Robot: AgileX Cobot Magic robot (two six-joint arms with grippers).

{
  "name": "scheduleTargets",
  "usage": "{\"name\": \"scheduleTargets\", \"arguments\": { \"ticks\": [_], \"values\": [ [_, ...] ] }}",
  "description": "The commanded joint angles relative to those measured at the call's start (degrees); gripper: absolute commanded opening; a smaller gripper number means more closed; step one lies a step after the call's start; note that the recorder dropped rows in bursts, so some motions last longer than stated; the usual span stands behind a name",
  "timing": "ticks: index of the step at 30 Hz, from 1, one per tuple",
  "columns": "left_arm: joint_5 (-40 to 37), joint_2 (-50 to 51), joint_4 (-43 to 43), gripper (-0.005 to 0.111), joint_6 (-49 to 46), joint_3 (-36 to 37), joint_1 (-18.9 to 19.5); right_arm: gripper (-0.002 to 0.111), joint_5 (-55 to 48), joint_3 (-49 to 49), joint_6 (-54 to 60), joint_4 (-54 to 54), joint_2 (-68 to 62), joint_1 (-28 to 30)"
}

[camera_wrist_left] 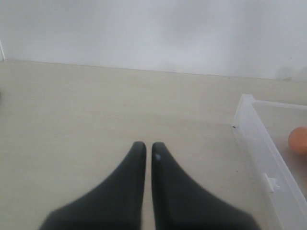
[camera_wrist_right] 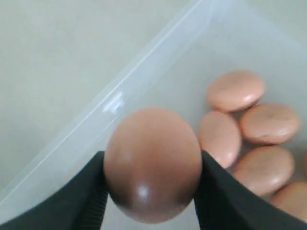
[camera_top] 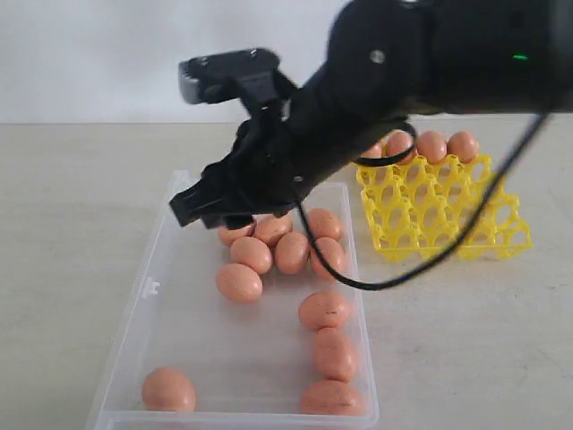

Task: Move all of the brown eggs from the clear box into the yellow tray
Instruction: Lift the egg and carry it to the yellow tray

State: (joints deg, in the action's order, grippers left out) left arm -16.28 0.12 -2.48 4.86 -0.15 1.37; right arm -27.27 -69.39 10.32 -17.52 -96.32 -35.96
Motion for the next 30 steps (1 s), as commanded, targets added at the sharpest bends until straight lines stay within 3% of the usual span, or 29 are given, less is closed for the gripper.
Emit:
{"name": "scheduleTargets", "arguments": {
  "ticks": [1, 4, 7, 9, 10, 12, 13, 15, 17, 20, 25, 30],
  "values": [
    [0.4, -0.1, 0.1, 0.004, -0.1, 0.1, 0.2, 0.000, 36.1, 25.2, -3.7, 4.6, 14.9, 2.8],
    [0.4, -0.1, 0.1, 0.004, -0.1, 0.1, 0.2, 0.000, 67.7, 37.5, -1.7, -4.3, 18.3, 10.9],
    [0.4, -0.1, 0.1, 0.004, -0.1, 0.1, 0.2, 0.000, 71.3, 36.7, -1.7, -13.4, 14.3, 20.9],
    [0.4, -0.1, 0.1, 0.004, -0.1, 0.1, 0.2, 0.000, 66.9, 32.7, -14.2, -13.6, 9.5, 27.8],
    [0.4, -0.1, 0.1, 0.004, -0.1, 0.1, 0.2, 0.000, 60.6, 30.1, -21.2, -6.5, 6.9, 31.0],
    [0.4, -0.1, 0.1, 0.004, -0.1, 0.1, 0.2, 0.000, 53.8, 21.3, -47.4, 31.0, 0.4, 36.8],
    [0.4, -0.1, 0.1, 0.004, -0.1, 0.1, 0.2, 0.000, 58.7, 16.8, -65.9, 57.5, -3.7, 39.2],
    [0.4, -0.1, 0.1, 0.004, -0.1, 0.1, 0.2, 0.000, 79.3, 5.3, -85.7, 82.8, -12.6, 43.1],
    [0.4, -0.1, 0.1, 0.004, -0.1, 0.1, 0.2, 0.000, 88.8, -2.3, -91.4, 90.9, -18.6, 44.7],
    [0.4, -0.1, 0.1, 0.004, -0.1, 0.1, 0.2, 0.000, 92.0, -10.1, -94.7, 100.3, -24.9, 45.9],
    [0.4, -0.1, 0.1, 0.004, -0.1, 0.1, 0.2, 0.000, 88.9, -14.8, -92.8, 107.0, -29.0, 46.3],
    [0.4, -0.1, 0.1, 0.004, -0.1, 0.1, 0.2, 0.000, 84.4, -14.8, -83.1, 107.8, -30.9, 46.3]
  ]
}}
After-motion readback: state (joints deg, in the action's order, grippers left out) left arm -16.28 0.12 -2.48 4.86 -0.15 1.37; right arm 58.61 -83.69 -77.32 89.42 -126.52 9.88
